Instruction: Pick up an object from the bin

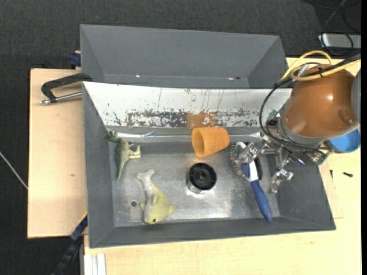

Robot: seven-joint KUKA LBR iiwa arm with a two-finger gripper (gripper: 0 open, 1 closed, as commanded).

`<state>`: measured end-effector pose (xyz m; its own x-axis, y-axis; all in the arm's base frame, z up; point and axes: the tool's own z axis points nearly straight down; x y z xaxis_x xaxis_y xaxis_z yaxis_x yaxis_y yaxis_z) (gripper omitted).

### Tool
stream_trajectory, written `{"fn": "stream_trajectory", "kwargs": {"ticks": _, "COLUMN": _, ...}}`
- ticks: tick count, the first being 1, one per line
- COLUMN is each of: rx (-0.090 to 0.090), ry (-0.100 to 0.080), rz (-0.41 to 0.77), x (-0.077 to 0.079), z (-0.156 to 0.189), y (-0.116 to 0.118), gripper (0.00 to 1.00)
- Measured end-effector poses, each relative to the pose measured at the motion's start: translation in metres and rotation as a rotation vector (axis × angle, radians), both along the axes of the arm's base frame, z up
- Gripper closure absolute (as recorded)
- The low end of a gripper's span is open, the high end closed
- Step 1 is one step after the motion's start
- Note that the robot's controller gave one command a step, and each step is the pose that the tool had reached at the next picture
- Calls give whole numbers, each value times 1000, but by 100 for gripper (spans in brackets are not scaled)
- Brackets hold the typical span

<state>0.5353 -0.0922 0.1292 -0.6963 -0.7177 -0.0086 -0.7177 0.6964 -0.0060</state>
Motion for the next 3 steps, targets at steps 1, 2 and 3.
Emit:
{"fn": "stream_trajectory", "kwargs": {"ticks": 1, "rx": -3, "ry": 4, "rz": 335, "x": 51, "z": -47, "y": -10, "gripper": 0}}
{"fn": "stream_trajectory", "kwargs": {"ticks": 2, "rx": -1, "ry": 5, "rz": 334, "x": 51, "z": -47, "y": -10, "gripper": 100}}
{"fn": "stream_trajectory", "kwargs": {"ticks": 3, "rx": -7, "ry": -4, "rz": 370, "x": 42, "z": 100, "y": -13, "gripper": 100}}
